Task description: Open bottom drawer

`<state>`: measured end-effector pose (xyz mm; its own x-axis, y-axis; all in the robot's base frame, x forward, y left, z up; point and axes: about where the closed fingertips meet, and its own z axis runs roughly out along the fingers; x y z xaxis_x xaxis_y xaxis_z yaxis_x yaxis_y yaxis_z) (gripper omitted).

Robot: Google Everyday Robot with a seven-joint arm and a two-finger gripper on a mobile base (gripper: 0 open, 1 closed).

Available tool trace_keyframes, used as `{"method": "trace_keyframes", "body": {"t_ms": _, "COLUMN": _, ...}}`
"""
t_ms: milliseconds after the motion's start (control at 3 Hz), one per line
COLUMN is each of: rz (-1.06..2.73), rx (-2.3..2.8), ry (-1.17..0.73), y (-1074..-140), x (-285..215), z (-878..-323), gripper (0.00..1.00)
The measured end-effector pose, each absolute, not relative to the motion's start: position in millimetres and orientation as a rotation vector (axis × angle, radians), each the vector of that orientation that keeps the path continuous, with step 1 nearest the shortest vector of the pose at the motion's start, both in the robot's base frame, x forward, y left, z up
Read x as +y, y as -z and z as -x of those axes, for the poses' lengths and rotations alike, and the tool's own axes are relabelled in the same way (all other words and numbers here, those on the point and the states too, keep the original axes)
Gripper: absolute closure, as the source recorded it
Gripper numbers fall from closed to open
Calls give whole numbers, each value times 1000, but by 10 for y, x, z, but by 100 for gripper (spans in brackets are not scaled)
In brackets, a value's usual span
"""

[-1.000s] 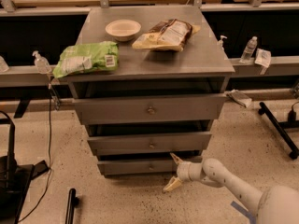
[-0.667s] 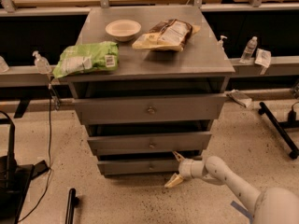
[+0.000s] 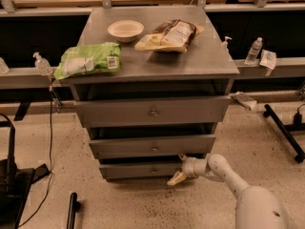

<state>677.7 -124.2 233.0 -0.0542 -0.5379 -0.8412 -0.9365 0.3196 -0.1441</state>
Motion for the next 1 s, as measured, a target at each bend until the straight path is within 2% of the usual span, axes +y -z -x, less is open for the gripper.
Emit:
{"method": "trace_keyframes", "body": {"t_ms": 667, "rz": 1305, "rx": 1786, "ry": -623, "y": -2007, "x": -1223, "z": -6889, "gripper": 1}}
{"method": "trace_keyframes", "body": {"t_ms": 1000, "rz": 1285, "rx": 1793, "ry": -686, "y": -1898, "x": -1116, "z": -6729, "gripper": 23}}
